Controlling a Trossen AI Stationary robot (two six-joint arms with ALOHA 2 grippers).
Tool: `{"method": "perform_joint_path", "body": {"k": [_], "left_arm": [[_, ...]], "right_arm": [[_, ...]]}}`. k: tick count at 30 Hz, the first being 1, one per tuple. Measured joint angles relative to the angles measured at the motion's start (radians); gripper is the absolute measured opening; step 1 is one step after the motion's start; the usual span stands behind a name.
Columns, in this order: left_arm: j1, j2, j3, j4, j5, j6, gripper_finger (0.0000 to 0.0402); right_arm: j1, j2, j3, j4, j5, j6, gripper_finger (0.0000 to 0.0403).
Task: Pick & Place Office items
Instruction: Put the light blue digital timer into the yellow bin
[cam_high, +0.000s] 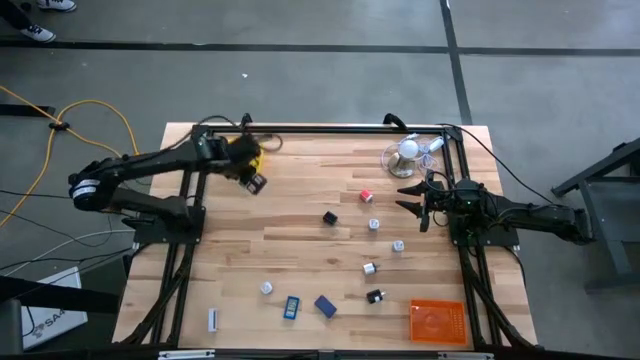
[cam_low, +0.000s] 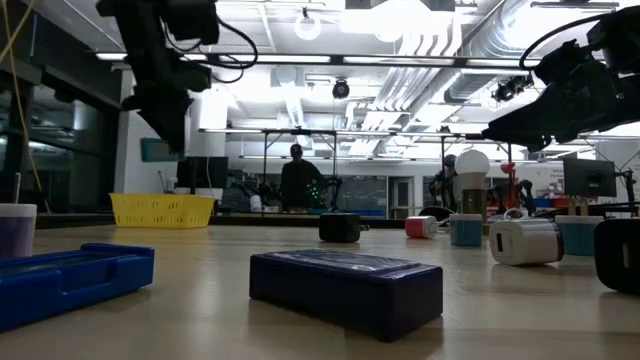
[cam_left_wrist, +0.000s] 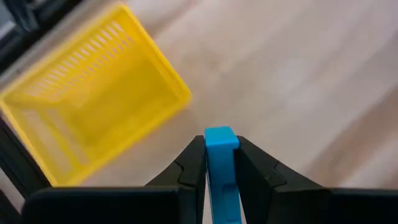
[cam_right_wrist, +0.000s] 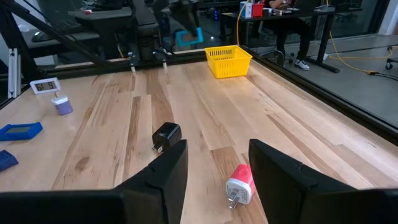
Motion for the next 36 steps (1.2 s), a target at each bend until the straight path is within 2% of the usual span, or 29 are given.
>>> {"method": "perform_joint_path", "body": {"k": [9, 17, 26, 36], "left_arm": [[0.253, 0.000, 0.000, 0.076, 0.014, 0.028, 0.0056], [0.416, 0.049, 0.041, 0.081, 0.015, 0.101, 0.0056], [0.491, 0.235, 0.098, 0.018, 0.032, 0.035, 0.0056], [0.508, 0.319, 0.098, -0.006, -0.005, -0.016, 0.0056]], "right_arm": [[0.000, 0.000, 0.000, 0.000, 0.000, 0.000, 0.0158], [0.000, 0.000, 0.000, 0.000, 0.000, 0.000, 0.0158], [0.000, 0.000, 0.000, 0.000, 0.000, 0.000, 0.0158], [0.000, 0.000, 0.000, 0.000, 0.000, 0.000, 0.0158]]}}
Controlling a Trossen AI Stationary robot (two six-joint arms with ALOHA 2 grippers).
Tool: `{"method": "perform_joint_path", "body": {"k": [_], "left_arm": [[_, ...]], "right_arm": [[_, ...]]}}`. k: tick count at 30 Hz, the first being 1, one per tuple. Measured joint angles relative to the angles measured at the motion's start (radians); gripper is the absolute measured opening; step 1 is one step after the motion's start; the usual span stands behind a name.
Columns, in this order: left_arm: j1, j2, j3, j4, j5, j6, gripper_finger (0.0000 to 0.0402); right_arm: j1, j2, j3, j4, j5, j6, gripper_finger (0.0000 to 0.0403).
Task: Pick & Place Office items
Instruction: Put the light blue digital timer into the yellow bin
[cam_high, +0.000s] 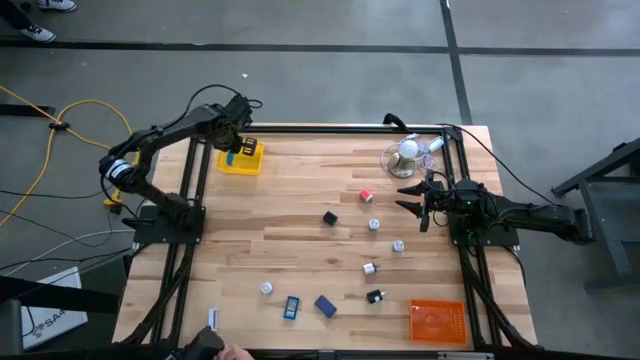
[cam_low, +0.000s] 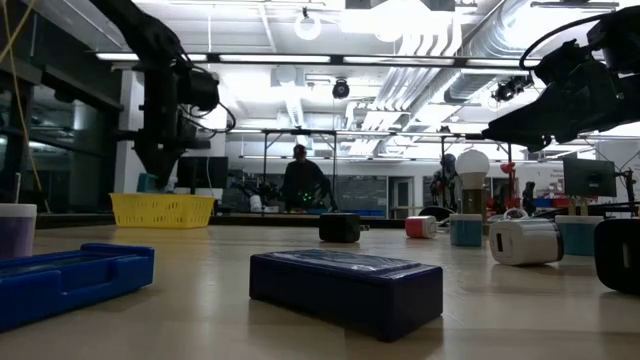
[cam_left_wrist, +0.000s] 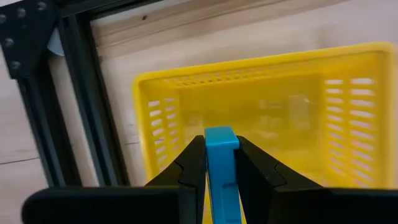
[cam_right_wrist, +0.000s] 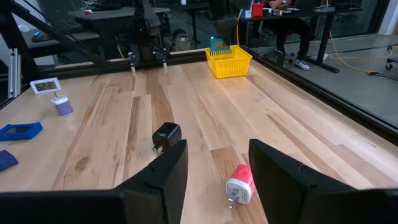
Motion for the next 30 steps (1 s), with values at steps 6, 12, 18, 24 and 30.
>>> {"method": "perform_joint_path", "body": {"k": [6, 12, 18, 24, 30], "left_arm": [[0.022, 0.042, -0.006, 0.014, -0.012, 0.019, 0.0056], [0.024, 0.043, -0.055, 0.071, -0.012, 0.021, 0.0056], [0.039, 0.043, -0.113, 0.158, -0.007, 0.022, 0.0056], [0.044, 0.043, -0.122, 0.166, -0.002, 0.023, 0.0057], [0.044, 0.043, -0.122, 0.162, -0.002, 0.027, 0.0086]], "right_arm": [[0.000, 0.000, 0.000, 0.000, 0.000, 0.000, 0.0158], [0.000, 0.000, 0.000, 0.000, 0.000, 0.000, 0.0158], [0.000, 0.000, 0.000, 0.000, 0.000, 0.000, 0.0158], [0.000, 0.000, 0.000, 0.000, 0.000, 0.000, 0.0158], [0.000, 0.000, 0.000, 0.000, 0.000, 0.000, 0.0158]]}}
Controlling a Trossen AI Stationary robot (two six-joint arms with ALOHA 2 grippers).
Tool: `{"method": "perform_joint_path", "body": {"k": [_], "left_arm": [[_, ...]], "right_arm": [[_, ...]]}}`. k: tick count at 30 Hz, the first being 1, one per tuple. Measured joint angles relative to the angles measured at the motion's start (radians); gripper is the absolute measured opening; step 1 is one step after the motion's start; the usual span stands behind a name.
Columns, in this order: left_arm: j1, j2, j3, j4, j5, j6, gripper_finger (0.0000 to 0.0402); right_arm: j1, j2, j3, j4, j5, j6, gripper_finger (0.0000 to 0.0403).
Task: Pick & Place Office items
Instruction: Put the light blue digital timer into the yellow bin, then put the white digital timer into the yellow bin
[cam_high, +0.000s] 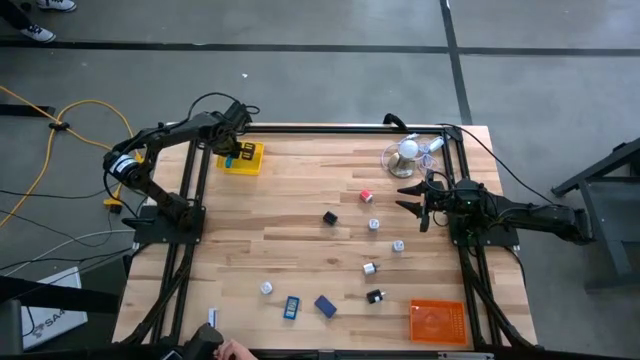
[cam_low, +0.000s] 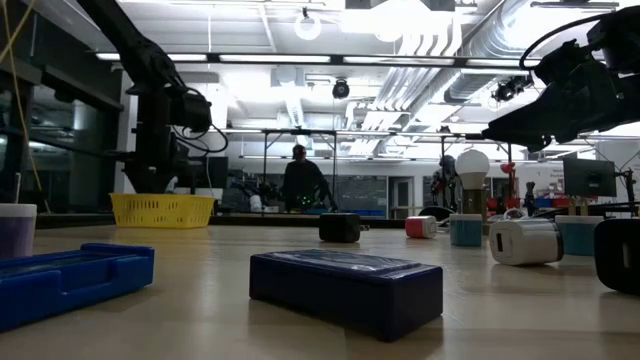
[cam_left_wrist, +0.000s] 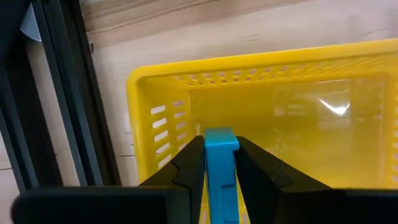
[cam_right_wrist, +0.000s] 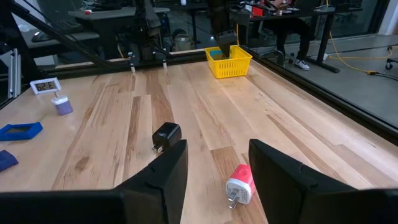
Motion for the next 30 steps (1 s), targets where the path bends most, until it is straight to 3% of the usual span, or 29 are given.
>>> {"method": "perform_joint_path", "body": {"k": [5, 21, 30], "left_arm": [[0.000, 0.000, 0.000, -0.001, 0.000, 0.000, 0.0103], [0.000, -0.003, 0.000, -0.004, 0.014, 0.001, 0.0107], [0.000, -0.114, 0.000, -0.004, 0.020, 0.030, 0.0107]], "right_arm": [[0.000, 0.000, 0.000, 0.000, 0.000, 0.000, 0.0158], [0.000, 0.000, 0.000, 0.000, 0.000, 0.000, 0.0158], [0.000, 0.000, 0.000, 0.000, 0.000, 0.000, 0.0158]]}}
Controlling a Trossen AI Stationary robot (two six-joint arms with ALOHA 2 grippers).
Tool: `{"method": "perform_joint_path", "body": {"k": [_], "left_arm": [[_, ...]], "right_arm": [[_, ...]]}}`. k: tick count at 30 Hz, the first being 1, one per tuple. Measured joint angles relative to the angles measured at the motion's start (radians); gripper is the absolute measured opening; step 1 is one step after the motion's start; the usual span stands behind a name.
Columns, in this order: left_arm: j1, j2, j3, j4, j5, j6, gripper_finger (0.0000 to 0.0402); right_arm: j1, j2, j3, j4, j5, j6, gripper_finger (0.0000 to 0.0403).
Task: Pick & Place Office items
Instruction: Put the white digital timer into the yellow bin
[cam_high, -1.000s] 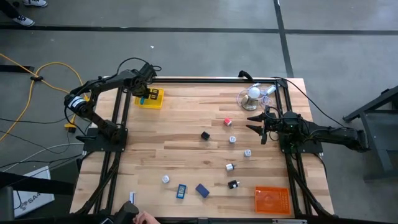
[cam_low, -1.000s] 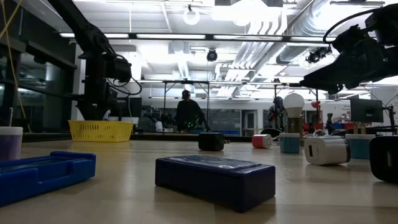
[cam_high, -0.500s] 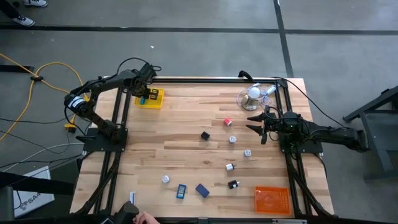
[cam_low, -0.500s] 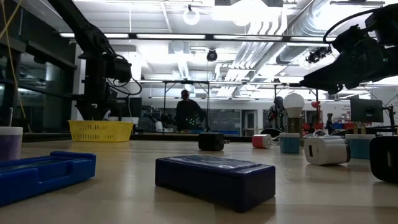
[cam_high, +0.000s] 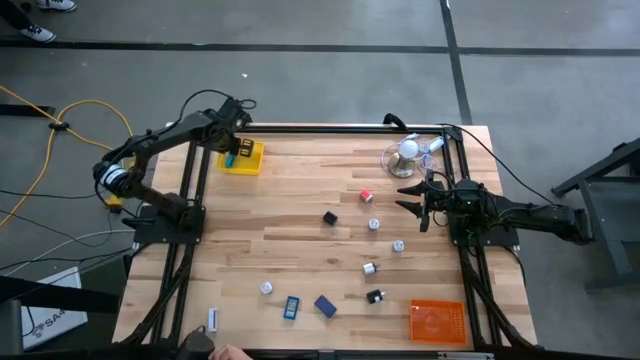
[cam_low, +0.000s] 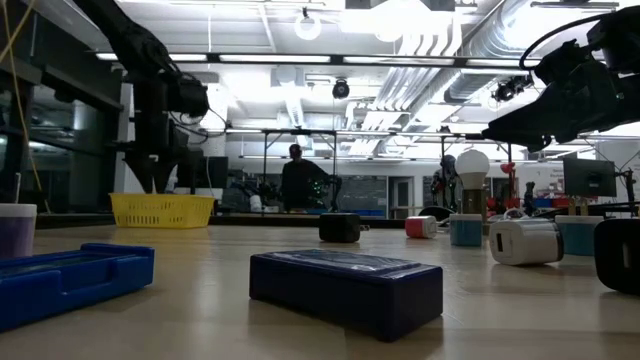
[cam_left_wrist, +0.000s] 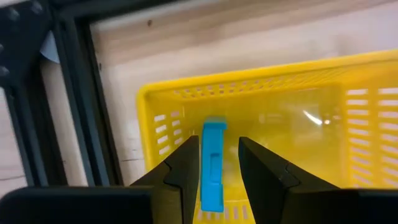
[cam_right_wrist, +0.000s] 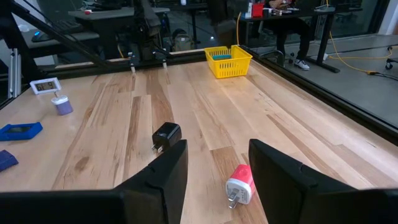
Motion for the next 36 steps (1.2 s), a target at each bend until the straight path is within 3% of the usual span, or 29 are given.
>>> {"method": "perform_joint_path", "body": {"k": [6, 14, 23, 36], "left_arm": [[-0.015, -0.105, 0.000, -0.011, 0.019, 0.004, 0.0107], [-0.119, -0.177, 0.000, -0.047, 0.033, -0.001, 0.0107], [-0.300, -0.177, 0.000, -0.045, 0.088, -0.005, 0.0107], [-0.576, -0.203, 0.000, -0.051, 0.082, -0.116, 0.0107]], "right_arm": [[0.000, 0.000, 0.000, 0.000, 0.000, 0.000, 0.0158], [0.000, 0.000, 0.000, 0.000, 0.000, 0.000, 0.0158], [0.000, 0.000, 0.000, 0.000, 0.000, 0.000, 0.0158], [0.000, 0.000, 0.000, 0.000, 0.000, 0.000, 0.0158]]}}
